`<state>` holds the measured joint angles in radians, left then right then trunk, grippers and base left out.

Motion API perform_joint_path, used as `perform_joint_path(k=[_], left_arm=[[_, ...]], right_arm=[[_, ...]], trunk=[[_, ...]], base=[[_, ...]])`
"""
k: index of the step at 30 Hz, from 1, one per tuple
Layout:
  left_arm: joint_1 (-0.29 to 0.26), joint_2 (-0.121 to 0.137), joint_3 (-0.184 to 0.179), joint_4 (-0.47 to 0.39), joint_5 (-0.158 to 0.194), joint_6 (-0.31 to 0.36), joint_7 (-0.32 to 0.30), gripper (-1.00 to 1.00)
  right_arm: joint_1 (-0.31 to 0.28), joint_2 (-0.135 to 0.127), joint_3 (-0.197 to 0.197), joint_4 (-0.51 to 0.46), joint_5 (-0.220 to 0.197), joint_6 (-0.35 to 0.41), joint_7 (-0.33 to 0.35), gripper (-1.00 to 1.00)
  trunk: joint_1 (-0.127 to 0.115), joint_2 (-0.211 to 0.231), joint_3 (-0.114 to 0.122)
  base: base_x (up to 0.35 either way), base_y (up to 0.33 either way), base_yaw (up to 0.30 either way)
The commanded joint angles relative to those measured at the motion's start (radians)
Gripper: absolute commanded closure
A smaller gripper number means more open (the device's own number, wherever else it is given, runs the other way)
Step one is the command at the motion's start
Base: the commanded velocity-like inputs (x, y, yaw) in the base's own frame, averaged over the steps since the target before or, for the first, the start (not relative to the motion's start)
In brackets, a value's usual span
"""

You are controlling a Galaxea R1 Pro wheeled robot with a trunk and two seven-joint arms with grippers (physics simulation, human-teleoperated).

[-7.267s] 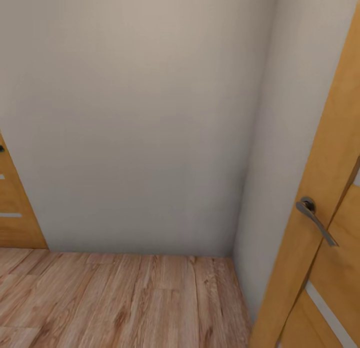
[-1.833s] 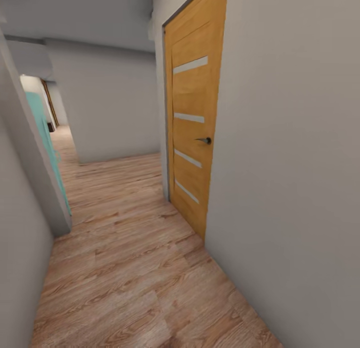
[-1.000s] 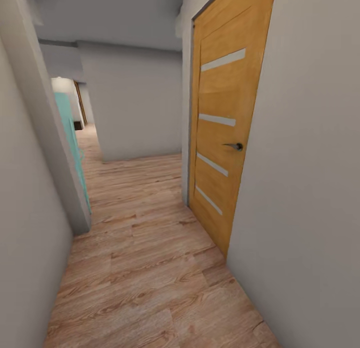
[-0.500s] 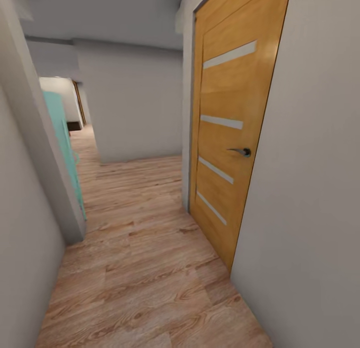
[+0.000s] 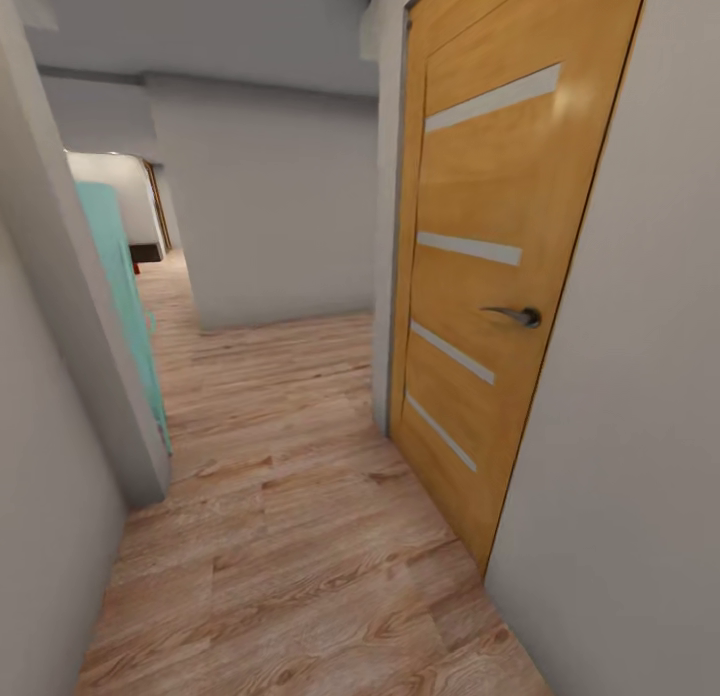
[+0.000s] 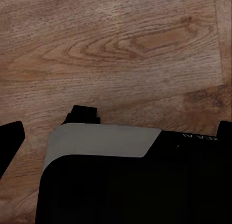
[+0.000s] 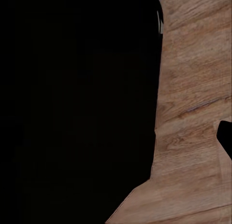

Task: Move the two storage containers from the living room to the garage. In the garage, place one container on the floor and stack the other container on top of it (either order is fine).

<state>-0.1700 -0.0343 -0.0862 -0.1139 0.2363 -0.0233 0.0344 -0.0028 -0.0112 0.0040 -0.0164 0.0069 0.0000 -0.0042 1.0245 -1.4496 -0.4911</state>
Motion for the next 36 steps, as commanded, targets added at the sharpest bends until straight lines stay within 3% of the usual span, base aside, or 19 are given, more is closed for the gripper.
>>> perform_joint_path(k=[1,8,21,36], left_arm=[[0.000,0.000,-0.008,0.000,0.010,-0.003,0.003,-1.00],[0.000,-0.001,-0.008,0.000,0.011,-0.004,0.001,-1.00],[0.008,-0.007,-0.008,0.000,0.009,-0.034,0.001,-1.00],[0.009,-0.009,-0.009,0.000,0.008,-0.035,0.005,-1.00]], right_arm=[[0.000,0.000,0.000,0.000,0.001,0.000,0.000,-1.00],[0.000,0.006,0.004,0.000,0.001,0.000,0.000,-1.00],[0.000,0.004,0.008,0.001,0.004,0.000,0.001,-1.00],[0.000,0.000,0.005,0.000,0.002,0.000,0.001,-1.00]], trunk=[[0.001,0.000,-0.001],[0.001,0.000,-0.001],[0.001,0.000,0.002],[0.001,0.000,0.008]], base=[[0.306,0.163,0.000],[0.309,0.151,0.019],[0.234,0.249,0.186],[0.298,0.145,0.017]])
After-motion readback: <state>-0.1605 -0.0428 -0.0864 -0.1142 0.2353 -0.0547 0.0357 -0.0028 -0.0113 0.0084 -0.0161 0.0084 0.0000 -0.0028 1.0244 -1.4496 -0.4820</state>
